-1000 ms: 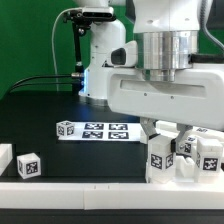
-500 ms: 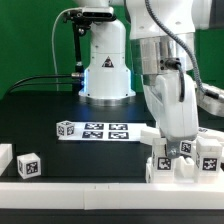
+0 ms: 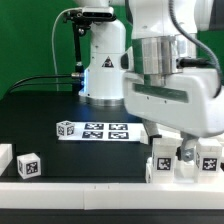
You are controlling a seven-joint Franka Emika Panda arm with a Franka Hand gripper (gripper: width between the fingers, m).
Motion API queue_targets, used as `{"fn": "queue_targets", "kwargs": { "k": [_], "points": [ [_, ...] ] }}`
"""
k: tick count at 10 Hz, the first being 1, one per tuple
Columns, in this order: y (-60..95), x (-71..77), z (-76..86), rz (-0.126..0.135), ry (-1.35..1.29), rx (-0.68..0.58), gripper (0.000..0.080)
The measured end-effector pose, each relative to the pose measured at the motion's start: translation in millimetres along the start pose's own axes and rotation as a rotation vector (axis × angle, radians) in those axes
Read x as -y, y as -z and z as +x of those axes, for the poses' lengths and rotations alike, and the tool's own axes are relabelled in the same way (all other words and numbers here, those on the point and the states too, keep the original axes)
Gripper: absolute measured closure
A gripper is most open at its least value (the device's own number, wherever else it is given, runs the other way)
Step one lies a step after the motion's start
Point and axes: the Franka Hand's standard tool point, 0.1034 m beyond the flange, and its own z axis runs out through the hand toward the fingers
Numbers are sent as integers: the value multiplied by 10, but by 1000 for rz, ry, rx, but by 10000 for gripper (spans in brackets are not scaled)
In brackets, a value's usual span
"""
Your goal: Assemble chair
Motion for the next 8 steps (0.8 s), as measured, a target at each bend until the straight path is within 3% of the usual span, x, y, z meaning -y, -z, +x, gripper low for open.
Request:
{"fn": "queue_targets", "kwargs": {
  "k": [4,7,8],
  "points": [
    [-6,-9,5,-2,282,0,151],
    [-21,2,37,-24,734,-54,151],
    [-26,-2,26,-21,706,-50,151]
  ]
}}
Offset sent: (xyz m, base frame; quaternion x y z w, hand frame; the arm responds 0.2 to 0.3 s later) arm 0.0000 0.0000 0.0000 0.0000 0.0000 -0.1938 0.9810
